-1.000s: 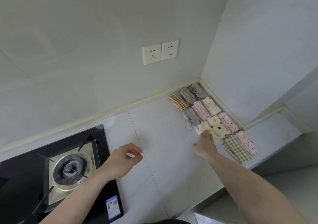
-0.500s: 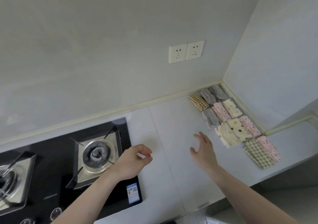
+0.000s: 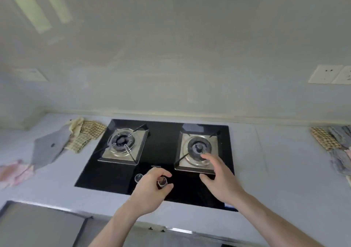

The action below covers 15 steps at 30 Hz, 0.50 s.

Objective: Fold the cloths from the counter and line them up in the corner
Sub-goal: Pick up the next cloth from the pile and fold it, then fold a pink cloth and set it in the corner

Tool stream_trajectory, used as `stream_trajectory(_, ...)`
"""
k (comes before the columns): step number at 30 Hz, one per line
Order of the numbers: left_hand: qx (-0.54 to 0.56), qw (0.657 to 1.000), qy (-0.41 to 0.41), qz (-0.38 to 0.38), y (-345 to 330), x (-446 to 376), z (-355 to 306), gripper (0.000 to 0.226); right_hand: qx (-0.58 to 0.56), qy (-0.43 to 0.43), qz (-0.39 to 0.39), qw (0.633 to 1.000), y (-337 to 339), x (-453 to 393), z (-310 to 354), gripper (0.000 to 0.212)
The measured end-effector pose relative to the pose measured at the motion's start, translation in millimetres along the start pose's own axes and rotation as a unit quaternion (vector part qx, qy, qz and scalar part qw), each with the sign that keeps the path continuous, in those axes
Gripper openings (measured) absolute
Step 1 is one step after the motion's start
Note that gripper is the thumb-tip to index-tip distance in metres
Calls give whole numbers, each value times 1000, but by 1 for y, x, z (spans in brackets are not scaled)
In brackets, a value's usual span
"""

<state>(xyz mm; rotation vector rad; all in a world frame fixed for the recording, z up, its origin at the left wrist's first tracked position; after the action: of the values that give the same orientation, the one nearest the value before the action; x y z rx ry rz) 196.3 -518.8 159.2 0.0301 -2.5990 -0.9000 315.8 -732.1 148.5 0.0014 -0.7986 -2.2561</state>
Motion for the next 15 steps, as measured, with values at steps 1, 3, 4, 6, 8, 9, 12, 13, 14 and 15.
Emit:
stream_trajectory(1,4,1000,5,-18,15,18,21,20,5,13,13,1000,-20,-5,18,59)
stream_trajectory(3,8,999,21,-47,42,54,62,22,8,36,43,998,-62,-14,55,59)
stream_trajectory(4,14,997,31,-63,54,71,84,23,9,46,60,997,-84,-18,73,59)
stream_trajectory(6,29,993,54,-103,77,106,122,23,12,62,95,993,-127,-24,107,60)
stream_trajectory(8,46,986,81,-139,94,141,156,22,16,78,132,988,-167,-28,139,60)
stream_trajectory(9,52,983,91,-153,101,155,170,23,16,85,150,985,-185,-29,153,60)
stream_trajectory(12,68,972,109,-195,122,189,205,24,28,105,204,973,-231,-37,186,60)
stream_trajectory(13,75,968,115,-210,129,197,215,24,36,112,220,968,-243,-41,195,60)
stream_trajectory(14,82,964,121,-223,135,204,225,24,42,117,234,964,-254,-46,202,60)
stream_trajectory(15,88,959,128,-235,142,211,234,24,45,121,247,960,-264,-52,209,60)
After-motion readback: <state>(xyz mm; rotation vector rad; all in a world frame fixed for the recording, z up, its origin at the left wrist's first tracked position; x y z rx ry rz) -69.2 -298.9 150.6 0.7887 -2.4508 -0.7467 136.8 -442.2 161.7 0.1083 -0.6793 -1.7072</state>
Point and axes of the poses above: each hand's wrist, its own x-axis away from the middle knuckle, its own y-axis out of the back of the hand, z = x × y, the point moved 8 cm from there along -x, towards the middle knuckle, and after that the axes turned 10 degrees about z, right-handed, at the moved point
